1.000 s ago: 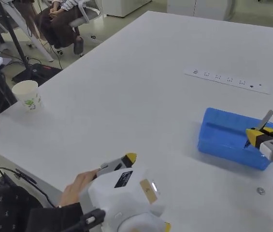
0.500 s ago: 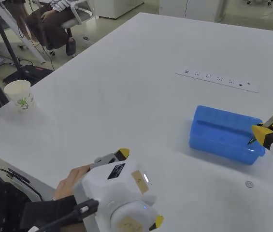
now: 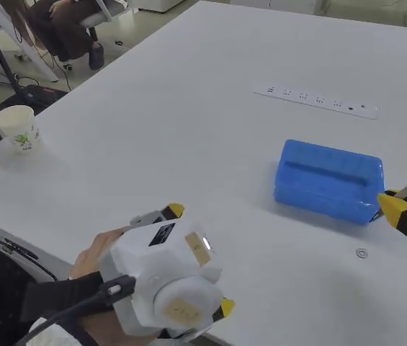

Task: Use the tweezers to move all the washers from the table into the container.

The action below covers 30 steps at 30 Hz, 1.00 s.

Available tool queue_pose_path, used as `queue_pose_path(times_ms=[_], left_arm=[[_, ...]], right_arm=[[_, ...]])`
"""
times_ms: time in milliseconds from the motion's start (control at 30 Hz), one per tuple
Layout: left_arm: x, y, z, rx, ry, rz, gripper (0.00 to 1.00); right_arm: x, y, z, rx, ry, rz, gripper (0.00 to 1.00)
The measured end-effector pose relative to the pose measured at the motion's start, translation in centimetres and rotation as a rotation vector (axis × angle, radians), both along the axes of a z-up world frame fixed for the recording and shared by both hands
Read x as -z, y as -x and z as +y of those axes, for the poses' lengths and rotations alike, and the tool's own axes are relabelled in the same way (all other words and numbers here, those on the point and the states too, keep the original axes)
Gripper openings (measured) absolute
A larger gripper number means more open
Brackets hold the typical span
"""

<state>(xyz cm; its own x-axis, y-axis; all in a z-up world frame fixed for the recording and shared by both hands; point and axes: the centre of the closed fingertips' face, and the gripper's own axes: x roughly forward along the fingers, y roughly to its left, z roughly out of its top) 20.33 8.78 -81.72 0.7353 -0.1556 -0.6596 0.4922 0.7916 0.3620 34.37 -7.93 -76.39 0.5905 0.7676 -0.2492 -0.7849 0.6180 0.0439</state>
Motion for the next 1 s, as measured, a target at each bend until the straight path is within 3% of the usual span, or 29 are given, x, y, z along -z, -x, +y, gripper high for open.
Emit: queue_pose_path(times_ms=[67, 167, 267, 333, 500, 633, 767, 1000], left_arm=[[0.0, 0.0, 0.0, 0.0, -0.001, 0.001, 0.86], [0.1, 0.0, 0.0, -0.001, -0.003, 0.005, 0.86], [0.1, 0.1, 0.0, 0.0, -0.004, 0.009, 0.86], [0.2, 0.1, 0.0, 0.001, -0.006, 0.01, 0.86], [0.2, 0.1, 0.0, -0.002, -0.005, 0.014, 0.85], [0.3, 0.3, 0.0, 0.003, -0.008, 0.019, 0.85], [0.3, 0.3, 0.0, -0.001, -0.007, 0.021, 0.85], [0.4, 0.4, 0.1, -0.001, -0.012, 0.028, 0.85]], right_arm=[[0.5, 0.3, -0.2, 0.0, -0.004, 0.015, 0.03], [0.9, 0.5, -0.4, 0.003, -0.008, -0.015, 0.03], [2.5, 0.6, -0.7, 0.004, -0.008, 0.051, 0.03], [3.3, 0.6, -0.9, 0.009, 0.01, 0.06, 0.03], [4.1, 0.5, -1.1, 0.015, 0.004, 0.083, 0.03], [4.7, 0.4, -1.0, 0.012, 0.041, 0.059, 0.03], [5.3, 0.4, -0.9, 0.014, 0.053, 0.064, 0.03], [5.7, 0.2, -1.1, 0.021, 0.046, 0.077, 0.03]])
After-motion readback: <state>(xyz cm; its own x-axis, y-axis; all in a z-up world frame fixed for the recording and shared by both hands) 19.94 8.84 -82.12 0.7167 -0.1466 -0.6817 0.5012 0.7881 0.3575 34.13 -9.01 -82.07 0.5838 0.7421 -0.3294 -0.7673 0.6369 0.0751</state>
